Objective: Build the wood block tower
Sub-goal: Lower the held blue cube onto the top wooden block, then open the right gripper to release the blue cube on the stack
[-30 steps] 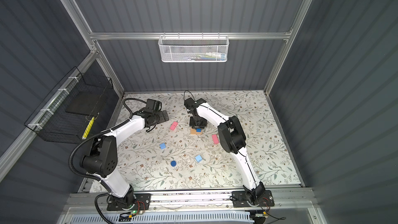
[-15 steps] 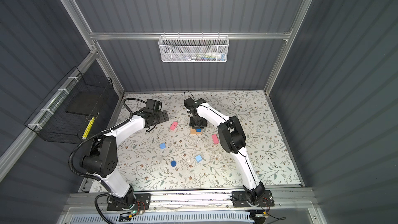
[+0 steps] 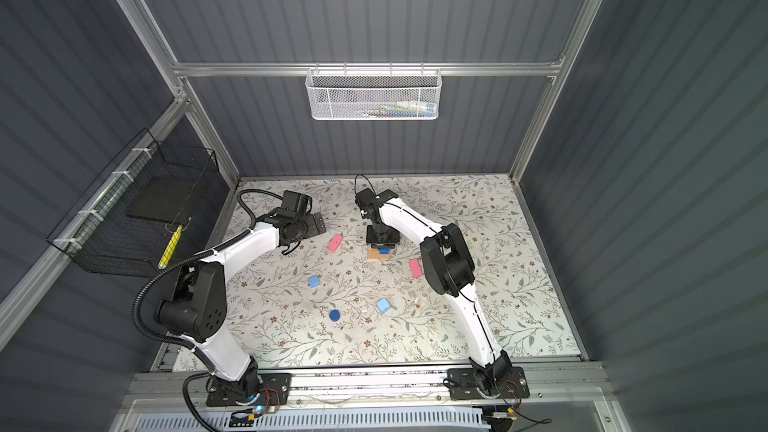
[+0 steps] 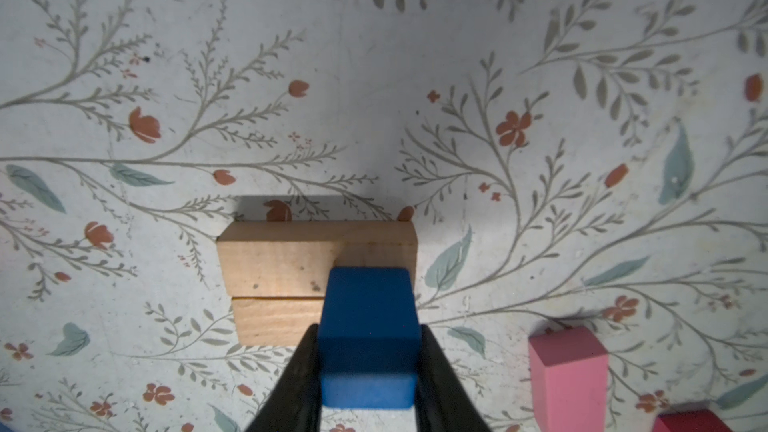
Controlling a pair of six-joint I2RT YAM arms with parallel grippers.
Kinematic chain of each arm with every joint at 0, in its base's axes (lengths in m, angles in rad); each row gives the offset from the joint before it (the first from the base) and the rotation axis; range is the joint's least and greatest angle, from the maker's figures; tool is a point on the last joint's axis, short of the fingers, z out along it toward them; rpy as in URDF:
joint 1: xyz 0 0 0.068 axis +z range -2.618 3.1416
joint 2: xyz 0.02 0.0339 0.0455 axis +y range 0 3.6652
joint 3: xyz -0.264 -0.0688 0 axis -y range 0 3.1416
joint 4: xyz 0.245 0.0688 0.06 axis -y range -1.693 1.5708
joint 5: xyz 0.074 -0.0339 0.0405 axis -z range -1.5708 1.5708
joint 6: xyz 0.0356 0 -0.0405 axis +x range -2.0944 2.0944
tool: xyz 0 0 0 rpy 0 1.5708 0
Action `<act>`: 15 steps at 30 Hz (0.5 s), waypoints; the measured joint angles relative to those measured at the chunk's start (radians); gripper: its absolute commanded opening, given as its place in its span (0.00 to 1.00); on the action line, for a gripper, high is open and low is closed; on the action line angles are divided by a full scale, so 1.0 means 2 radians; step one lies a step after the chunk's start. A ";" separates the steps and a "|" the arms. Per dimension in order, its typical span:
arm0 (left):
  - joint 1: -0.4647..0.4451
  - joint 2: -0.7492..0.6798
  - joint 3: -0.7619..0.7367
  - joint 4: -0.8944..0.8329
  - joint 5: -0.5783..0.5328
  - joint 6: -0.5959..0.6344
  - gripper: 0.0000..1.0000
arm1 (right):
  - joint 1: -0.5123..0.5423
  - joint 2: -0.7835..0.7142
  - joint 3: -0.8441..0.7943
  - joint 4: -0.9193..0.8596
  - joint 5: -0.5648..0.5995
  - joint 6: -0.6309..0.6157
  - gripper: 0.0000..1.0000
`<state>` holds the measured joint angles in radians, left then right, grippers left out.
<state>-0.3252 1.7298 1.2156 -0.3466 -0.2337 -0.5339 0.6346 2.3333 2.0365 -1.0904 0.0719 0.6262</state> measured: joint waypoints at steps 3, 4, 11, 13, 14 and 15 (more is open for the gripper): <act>0.000 0.000 0.000 0.000 0.000 0.000 1.00 | 0.000 0.000 0.000 0.000 0.000 -0.001 0.27; 0.000 0.000 0.000 0.000 0.000 0.000 1.00 | 0.000 0.000 0.000 0.000 0.000 -0.001 0.28; 0.000 0.000 0.000 0.000 0.000 0.000 1.00 | 0.000 0.000 0.000 0.000 -0.001 -0.003 0.47; 0.000 0.000 0.000 0.000 0.000 0.000 1.00 | 0.000 0.000 0.000 0.001 0.000 -0.002 0.50; 0.000 0.000 0.000 0.000 0.000 0.000 1.00 | 0.000 0.000 0.000 0.000 -0.001 -0.002 0.50; 0.000 0.000 0.000 0.000 0.000 0.000 1.00 | 0.000 0.000 0.000 0.000 -0.001 -0.003 0.51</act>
<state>-0.3252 1.7298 1.2156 -0.3462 -0.2333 -0.5339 0.6346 2.3333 2.0369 -1.0897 0.0708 0.6205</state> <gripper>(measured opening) 0.997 0.500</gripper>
